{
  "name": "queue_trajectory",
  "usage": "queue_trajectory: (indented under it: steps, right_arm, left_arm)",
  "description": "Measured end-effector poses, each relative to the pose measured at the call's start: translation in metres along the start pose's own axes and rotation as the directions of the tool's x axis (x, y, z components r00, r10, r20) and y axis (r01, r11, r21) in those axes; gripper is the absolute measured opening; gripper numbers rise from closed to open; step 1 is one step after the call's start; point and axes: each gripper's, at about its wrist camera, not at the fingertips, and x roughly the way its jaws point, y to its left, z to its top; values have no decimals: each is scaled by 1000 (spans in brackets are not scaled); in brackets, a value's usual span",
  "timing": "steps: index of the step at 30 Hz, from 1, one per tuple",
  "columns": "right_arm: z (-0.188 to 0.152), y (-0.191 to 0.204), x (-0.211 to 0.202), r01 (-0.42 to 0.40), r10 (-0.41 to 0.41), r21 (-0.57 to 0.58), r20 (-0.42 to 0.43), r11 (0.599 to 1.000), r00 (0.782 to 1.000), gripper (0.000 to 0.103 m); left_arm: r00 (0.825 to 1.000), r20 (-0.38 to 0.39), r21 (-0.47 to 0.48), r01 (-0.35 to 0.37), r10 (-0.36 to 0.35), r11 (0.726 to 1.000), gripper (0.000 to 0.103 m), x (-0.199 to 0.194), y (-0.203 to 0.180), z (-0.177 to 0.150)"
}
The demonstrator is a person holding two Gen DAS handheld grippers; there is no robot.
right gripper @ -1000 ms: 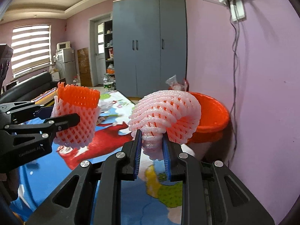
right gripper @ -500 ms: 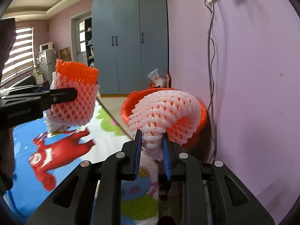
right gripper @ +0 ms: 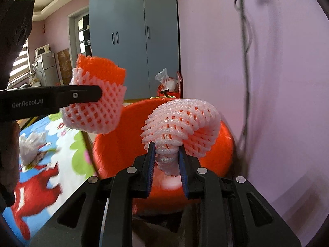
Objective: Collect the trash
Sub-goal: 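Carry both pink foam nets over the red bin and open both tools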
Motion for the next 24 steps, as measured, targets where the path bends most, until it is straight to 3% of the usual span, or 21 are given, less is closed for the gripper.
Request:
queue_trajectory:
  steps: [1, 3, 4, 5, 9, 14, 20, 24]
  right_arm:
    - [5, -2, 10, -8, 8, -1, -4, 1000, 1000, 28]
    - [18, -7, 31, -2, 2, -18, 11, 1000, 1000, 47]
    - [23, -10, 38, -1, 1, -17, 25, 1000, 1000, 73]
    - [29, -14, 43, 1, -1, -10, 42, 1000, 999, 79]
    - [44, -24, 49, -4, 4, 1, 83, 1000, 997, 74]
    - [49, -22, 17, -2, 2, 1, 151, 1000, 988, 74]
    - [33, -15, -43, 20, -26, 35, 189, 999, 982, 74]
    - [17, -9, -64, 21, -27, 46, 145, 999, 989, 74]
  left_arm:
    - [1000, 2, 3, 2, -2, 1000, 40, 8, 2, 6]
    - [1000, 18, 4, 3, -3, 1000, 42, 23, 9, 21]
    - [1000, 30, 0, -3, 3, 1000, 44, 29, 13, 31]
    - [999, 40, -5, -7, 7, 1000, 47, 31, 17, 37]
    - [996, 88, -10, -17, 18, 1000, 55, 30, 28, 62]
    - [989, 147, 2, -19, 18, 1000, 63, 8, 32, 65]
    - [991, 133, 39, -10, 4, 999, 69, 9, 13, 67]
    - [993, 120, 17, -16, 14, 1000, 72, -3, 4, 62]
